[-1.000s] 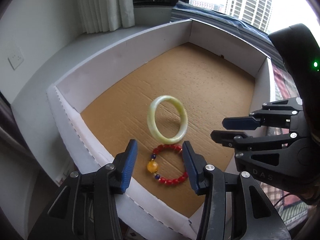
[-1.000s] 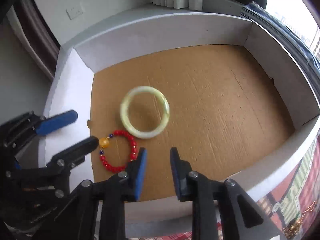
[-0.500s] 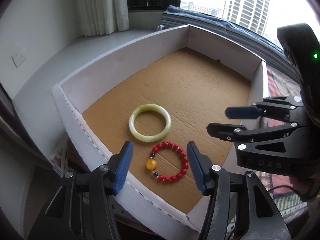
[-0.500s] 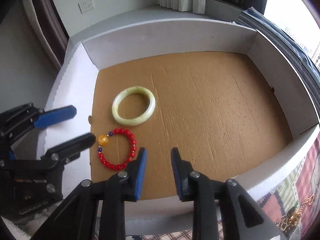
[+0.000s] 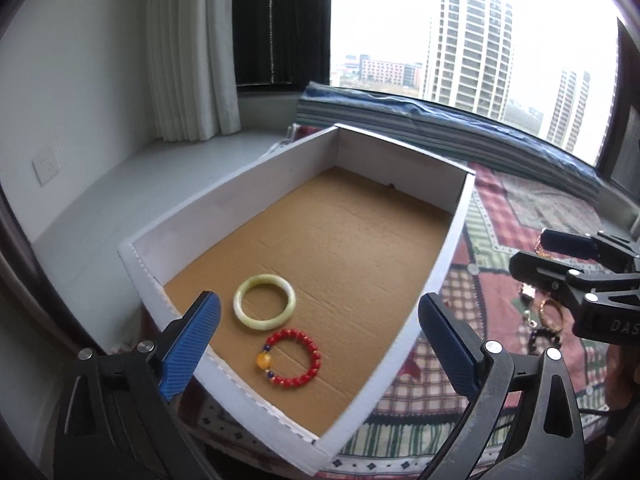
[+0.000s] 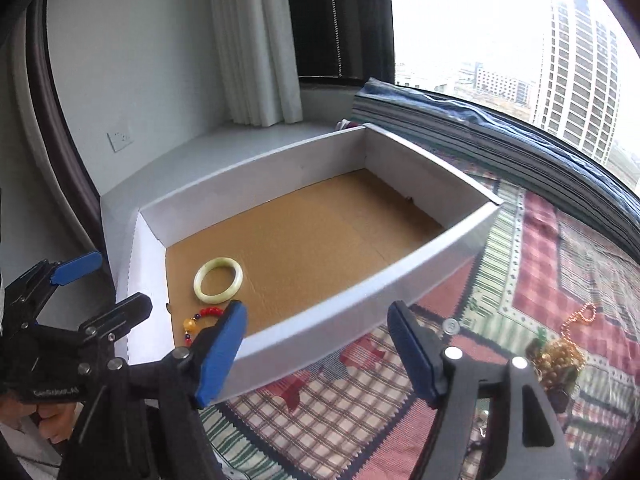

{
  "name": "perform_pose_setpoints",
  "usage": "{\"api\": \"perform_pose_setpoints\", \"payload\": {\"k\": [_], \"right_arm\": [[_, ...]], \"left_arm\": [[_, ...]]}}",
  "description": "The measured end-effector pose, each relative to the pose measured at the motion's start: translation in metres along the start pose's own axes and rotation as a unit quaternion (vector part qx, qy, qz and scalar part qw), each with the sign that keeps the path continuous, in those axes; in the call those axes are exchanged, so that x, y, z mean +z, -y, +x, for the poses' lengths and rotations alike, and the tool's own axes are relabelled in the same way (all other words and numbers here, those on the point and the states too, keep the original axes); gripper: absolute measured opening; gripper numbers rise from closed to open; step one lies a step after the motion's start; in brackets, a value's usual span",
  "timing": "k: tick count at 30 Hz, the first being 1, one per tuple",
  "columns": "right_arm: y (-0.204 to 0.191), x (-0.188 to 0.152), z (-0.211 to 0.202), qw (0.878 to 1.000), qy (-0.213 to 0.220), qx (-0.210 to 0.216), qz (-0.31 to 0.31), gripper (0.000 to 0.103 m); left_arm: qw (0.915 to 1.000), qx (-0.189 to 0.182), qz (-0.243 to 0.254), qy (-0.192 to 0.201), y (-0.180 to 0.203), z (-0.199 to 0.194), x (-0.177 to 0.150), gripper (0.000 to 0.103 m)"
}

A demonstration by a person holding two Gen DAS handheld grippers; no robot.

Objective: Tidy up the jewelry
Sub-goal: 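Move both grippers back from the box over the jewelry pile, then lower the left gripper onto the black bead bracelet and close it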

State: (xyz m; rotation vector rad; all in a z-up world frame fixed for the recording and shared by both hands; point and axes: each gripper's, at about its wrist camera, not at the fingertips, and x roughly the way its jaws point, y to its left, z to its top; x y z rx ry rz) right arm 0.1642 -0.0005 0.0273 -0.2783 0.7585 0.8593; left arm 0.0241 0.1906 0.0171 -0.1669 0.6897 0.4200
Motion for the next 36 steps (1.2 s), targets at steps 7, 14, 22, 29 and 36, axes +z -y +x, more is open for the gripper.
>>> {"api": "perform_pose_setpoints", "payload": {"k": [7, 14, 22, 29, 36], "right_arm": [[0.032, -0.037, -0.064, 0.998, 0.035, -0.034, 0.036, 0.077], [0.069, -0.101, -0.104, 0.989, 0.016, -0.131, 0.07, 0.077], [0.111, -0.186, -0.123, 0.96, -0.046, -0.23, 0.155, 0.077], [0.115, -0.219, -0.12, 0.958, -0.069, -0.21, 0.183, 0.077], [0.116, -0.222, -0.115, 0.961, -0.059, -0.192, 0.187, 0.077]], "left_arm": [[0.9993, -0.02, 0.023, 0.023, 0.036, -0.015, -0.004, 0.101], [0.9932, -0.097, 0.064, -0.01, 0.077, -0.01, -0.046, 0.102], [0.9723, -0.162, 0.134, -0.102, 0.134, 0.013, -0.095, 0.102], [0.9648, -0.198, 0.139, -0.104, 0.152, 0.011, -0.096, 0.102], [0.9554, -0.214, 0.15, -0.137, 0.171, 0.025, -0.1, 0.101]]}}
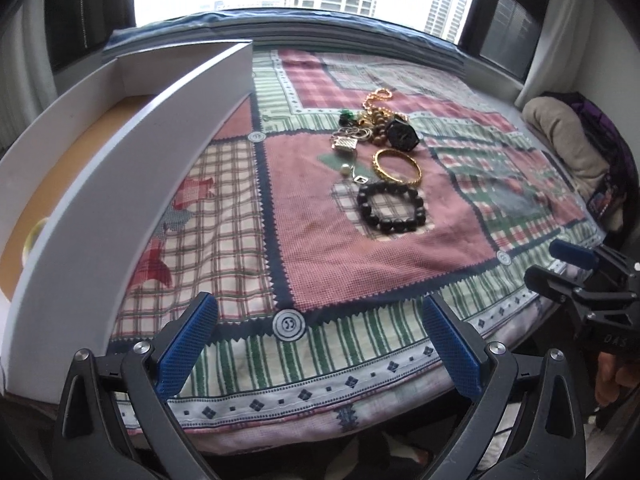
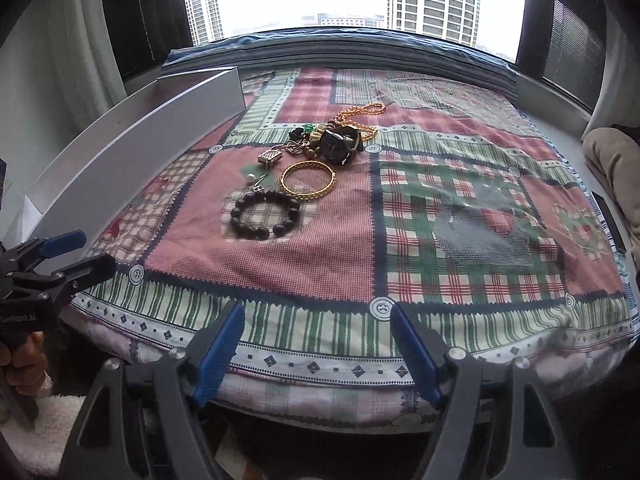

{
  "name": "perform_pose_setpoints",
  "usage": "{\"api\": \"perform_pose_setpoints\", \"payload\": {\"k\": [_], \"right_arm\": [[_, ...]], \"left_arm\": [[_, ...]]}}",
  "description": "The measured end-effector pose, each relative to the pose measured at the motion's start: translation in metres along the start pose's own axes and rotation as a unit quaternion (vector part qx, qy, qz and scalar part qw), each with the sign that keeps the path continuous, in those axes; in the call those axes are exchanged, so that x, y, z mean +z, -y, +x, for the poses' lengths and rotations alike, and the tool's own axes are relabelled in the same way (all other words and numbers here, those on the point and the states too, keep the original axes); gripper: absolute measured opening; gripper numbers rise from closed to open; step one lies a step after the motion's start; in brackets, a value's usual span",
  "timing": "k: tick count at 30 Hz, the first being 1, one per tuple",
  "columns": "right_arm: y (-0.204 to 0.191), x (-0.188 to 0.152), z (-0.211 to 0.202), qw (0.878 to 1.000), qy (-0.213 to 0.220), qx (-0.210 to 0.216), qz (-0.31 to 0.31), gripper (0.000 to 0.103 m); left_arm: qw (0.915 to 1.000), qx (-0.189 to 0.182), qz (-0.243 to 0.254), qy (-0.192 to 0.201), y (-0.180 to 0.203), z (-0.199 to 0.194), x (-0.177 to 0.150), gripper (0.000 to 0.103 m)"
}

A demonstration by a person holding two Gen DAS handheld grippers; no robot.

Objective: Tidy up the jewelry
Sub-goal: 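Lower the left gripper onto the black bead bracelet and close it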

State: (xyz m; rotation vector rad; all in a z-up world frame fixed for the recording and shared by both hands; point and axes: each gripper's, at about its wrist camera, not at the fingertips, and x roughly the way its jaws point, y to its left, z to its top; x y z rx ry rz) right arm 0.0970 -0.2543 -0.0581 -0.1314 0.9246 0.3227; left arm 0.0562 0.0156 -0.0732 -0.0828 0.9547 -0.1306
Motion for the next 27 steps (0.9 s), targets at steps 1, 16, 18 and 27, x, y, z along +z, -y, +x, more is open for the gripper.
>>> {"api": "perform_pose_setpoints", "payload": {"k": [1, 16, 18, 27], "right_arm": [[0.001, -0.001, 0.002, 1.0, -0.001, 0.002, -0.001, 0.077], [0.017, 0.003, 0.016, 1.0, -0.005, 0.028, 0.013, 0.077], [0.019, 0.001, 0.017, 0.999, -0.009, 0.033, 0.017, 0.077], [0.027, -0.001, 0.021, 0.999, -0.011, 0.033, 0.03, 0.077]], "left_arm": [[1.0, -0.002, 0.003, -0.006, 0.002, 0.004, 0.003, 0.101], [0.9966, 0.019, 0.063, -0.051, 0.042, 0.111, 0.076, 0.087], [0.9952, 0.031, 0.074, -0.056, 0.047, 0.122, 0.074, 0.083], [0.9941, 0.021, 0.087, -0.062, 0.056, 0.125, 0.074, 0.017]]}}
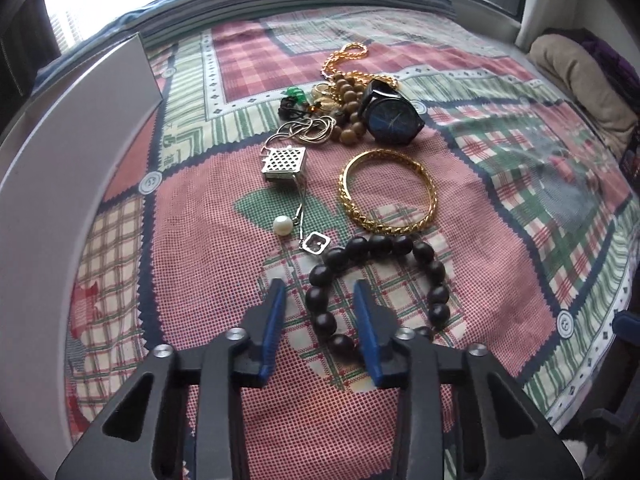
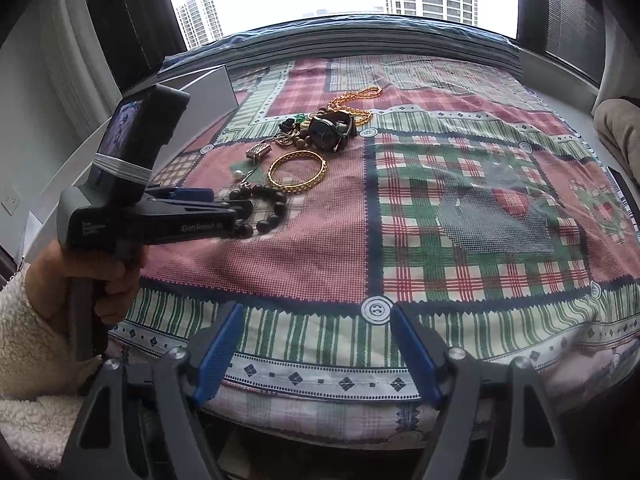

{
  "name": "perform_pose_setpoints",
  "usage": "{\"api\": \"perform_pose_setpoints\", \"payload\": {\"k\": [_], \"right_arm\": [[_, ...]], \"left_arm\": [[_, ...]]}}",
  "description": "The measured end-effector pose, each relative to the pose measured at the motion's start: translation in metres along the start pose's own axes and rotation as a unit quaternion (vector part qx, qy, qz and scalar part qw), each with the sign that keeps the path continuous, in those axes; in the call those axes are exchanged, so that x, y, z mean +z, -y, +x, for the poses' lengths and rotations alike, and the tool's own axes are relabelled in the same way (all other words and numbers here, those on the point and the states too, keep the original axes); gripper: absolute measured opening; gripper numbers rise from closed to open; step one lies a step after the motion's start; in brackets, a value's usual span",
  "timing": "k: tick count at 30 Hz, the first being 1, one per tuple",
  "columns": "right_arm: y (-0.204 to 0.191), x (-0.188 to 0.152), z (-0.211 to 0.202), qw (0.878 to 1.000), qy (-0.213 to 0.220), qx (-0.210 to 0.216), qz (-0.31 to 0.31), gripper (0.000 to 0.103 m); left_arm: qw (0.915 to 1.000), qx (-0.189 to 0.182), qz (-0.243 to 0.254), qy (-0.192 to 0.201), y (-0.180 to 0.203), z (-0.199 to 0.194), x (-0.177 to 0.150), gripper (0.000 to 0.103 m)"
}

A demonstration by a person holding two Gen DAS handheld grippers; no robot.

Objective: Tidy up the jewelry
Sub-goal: 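Lower the left gripper onto the black bead bracelet and close it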

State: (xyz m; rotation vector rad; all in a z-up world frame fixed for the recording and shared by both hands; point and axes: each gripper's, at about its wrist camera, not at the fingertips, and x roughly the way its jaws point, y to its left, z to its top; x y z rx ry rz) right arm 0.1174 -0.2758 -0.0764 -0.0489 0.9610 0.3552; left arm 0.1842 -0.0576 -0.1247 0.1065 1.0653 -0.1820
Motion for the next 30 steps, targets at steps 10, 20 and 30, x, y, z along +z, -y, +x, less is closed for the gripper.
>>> {"api": "perform_pose_setpoints", "payload": {"k": [10, 20, 30], "right_arm": [[0.0, 0.001, 0.001, 1.0, -0.002, 0.0, 0.003, 0.077], [-0.013, 0.001, 0.006, 1.0, -0.012, 0.011, -0.006, 0.077], [-0.017, 0.011, 0.003, 1.0, -0.012, 0.017, -0.013, 0.077]], "left_arm": [[0.9974, -0.037, -0.062, -0.006, -0.034, -0.02, -0.008, 0.009], [0.9962, -0.01, -0.085, -0.02, -0.071, -0.022, -0.032, 0.01], [0.9978, 0.014, -0.064, -0.013, -0.067, -0.022, -0.037, 0.018]]}}
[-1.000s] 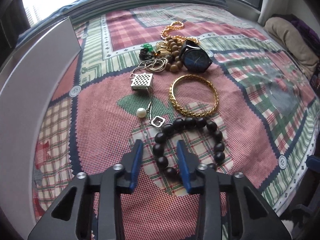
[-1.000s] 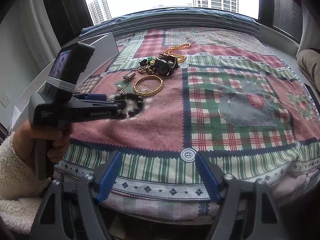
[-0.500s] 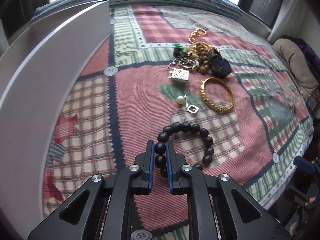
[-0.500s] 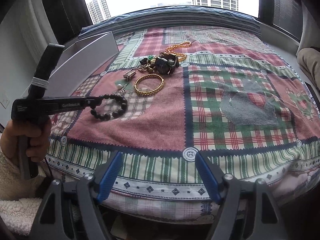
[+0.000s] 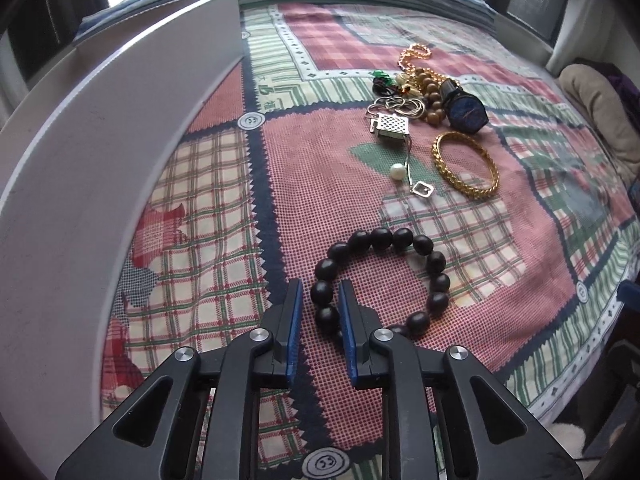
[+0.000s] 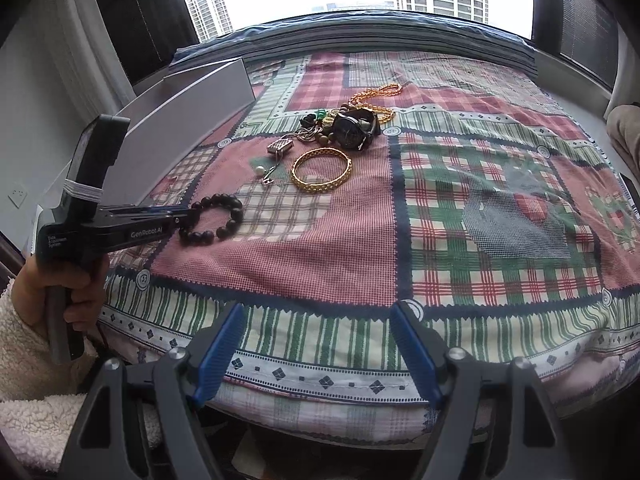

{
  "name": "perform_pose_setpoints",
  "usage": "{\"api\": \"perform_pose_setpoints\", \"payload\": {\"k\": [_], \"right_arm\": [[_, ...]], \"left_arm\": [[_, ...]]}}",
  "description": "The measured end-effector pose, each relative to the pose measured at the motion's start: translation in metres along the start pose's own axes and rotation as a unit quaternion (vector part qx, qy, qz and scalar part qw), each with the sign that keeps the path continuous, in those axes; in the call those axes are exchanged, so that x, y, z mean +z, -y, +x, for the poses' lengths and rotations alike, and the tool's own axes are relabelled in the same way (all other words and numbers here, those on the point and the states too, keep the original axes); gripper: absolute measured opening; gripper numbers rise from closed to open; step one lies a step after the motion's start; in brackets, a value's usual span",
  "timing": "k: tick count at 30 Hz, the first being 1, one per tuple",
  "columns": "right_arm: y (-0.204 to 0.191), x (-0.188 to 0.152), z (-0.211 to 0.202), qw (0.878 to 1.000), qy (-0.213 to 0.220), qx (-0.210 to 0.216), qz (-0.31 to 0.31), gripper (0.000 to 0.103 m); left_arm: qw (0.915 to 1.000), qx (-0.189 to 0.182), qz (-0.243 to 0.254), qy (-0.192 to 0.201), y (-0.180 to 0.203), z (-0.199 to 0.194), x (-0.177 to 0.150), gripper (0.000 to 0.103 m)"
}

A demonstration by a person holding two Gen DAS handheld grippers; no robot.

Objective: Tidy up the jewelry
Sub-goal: 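Lower the left gripper onto the black bead bracelet and close it, then grasp the gold bangle with the right gripper while the left lifts the black bracelet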

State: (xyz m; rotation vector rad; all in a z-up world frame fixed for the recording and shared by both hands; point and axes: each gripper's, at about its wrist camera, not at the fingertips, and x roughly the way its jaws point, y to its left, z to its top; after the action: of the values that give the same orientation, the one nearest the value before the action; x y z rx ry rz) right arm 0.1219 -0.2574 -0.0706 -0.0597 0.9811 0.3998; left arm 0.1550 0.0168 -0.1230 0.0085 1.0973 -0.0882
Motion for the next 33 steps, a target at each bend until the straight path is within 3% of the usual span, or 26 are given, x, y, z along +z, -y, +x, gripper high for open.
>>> {"api": "perform_pose_setpoints", "payload": {"k": [12, 22, 24, 26, 30, 33], "right_arm": [[0.004, 0.041, 0.007, 1.0, 0.0, 0.017, 0.004, 0.077], [0.001, 0.047, 0.017, 1.0, -0.012, 0.012, 0.001, 0.077], [0.0, 0.047, 0.02, 1.0, -0.015, 0.012, 0.0, 0.077], [-0.001, 0.049, 0.022, 1.0, -0.017, 0.012, -0.001, 0.077], [0.001, 0.057, 0.026, 1.0, -0.013, 0.008, -0.012, 0.077], [0.003, 0.068, 0.034, 0.999, -0.009, 0.005, -0.03, 0.077]], "left_arm": [[0.9998, 0.017, 0.01, 0.003, 0.006, 0.0, -0.001, 0.02], [0.9998, 0.015, 0.013, 0.006, 0.006, 0.001, 0.0, 0.019], [0.9999, 0.012, 0.011, 0.007, 0.005, 0.001, -0.001, 0.014], [1.0, 0.001, 0.001, 0.007, 0.002, 0.0, -0.001, 0.01], [0.9972, -0.054, -0.052, 0.007, -0.016, -0.005, -0.004, 0.009], [0.9939, -0.073, -0.082, 0.015, -0.028, -0.012, -0.006, 0.009]]}}
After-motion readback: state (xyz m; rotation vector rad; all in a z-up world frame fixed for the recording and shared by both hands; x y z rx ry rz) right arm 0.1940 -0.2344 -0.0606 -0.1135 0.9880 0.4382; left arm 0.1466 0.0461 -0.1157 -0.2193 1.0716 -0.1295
